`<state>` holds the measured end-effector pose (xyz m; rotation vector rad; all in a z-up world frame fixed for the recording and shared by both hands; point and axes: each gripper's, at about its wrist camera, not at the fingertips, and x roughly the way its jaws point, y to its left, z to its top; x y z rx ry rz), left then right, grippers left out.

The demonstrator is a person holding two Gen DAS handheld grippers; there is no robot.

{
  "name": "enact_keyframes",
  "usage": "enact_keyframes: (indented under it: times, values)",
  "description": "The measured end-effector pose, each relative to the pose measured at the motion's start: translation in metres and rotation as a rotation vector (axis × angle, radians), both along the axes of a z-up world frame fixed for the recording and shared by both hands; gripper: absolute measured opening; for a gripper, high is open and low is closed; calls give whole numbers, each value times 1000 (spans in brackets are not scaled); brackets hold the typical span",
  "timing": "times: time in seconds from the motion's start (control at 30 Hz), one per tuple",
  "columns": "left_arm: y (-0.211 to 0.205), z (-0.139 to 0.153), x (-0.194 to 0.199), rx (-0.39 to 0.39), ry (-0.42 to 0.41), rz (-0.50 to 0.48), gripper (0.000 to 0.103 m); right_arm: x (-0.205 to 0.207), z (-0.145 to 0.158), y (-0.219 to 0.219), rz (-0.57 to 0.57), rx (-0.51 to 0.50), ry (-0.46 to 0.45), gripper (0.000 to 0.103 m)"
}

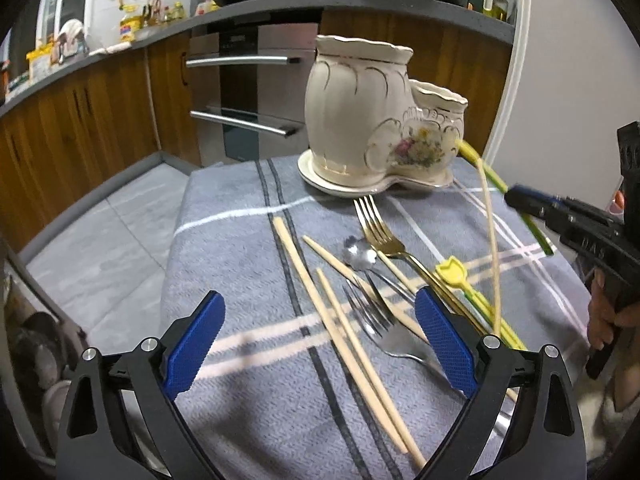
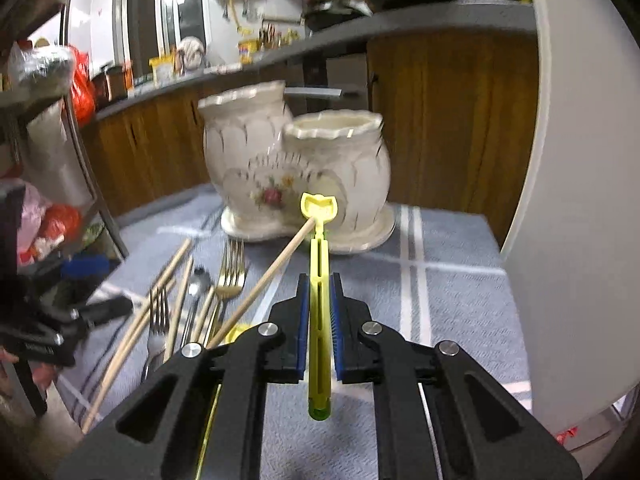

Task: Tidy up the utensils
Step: 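Grasp a wooden chopstick with the left tool and lift it while the right tool holds the yellow-green utensil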

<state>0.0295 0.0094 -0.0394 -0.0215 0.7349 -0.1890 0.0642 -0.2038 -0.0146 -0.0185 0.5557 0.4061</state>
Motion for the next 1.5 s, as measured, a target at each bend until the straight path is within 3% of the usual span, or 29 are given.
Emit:
enact_keyframes:
  times: [0.27, 0.47, 0.67, 0.87, 1.07, 1.23, 1.37, 1.5]
  values:
    - [-37, 12, 1, 19, 21, -109, 84, 11, 2, -9, -9, 42, 25, 10]
    - [-85, 10, 20, 6, 106, -246, 58, 5, 7, -24, -40, 88, 7, 10]
    - [-131, 2, 45, 106, 154, -320, 41, -2, 12, -32, -49, 91, -19, 10]
    - [-156, -12, 68, 190, 213, -330, 35, -8, 15, -45, -63, 104, -38, 10]
    - [-167, -19, 86, 212, 242, -323, 32, -12, 17, -56, -67, 127, -47, 10]
    - [-179, -22, 94, 243, 224, -316, 7, -14, 20, -62, -73, 144, -53, 10]
    - [-181, -25, 95, 248, 204, -318, 5, -15, 21, -65, -82, 151, -58, 10]
    - [-167, -13, 88, 202, 161, -313, 5, -15, 22, -66, -96, 158, -62, 10]
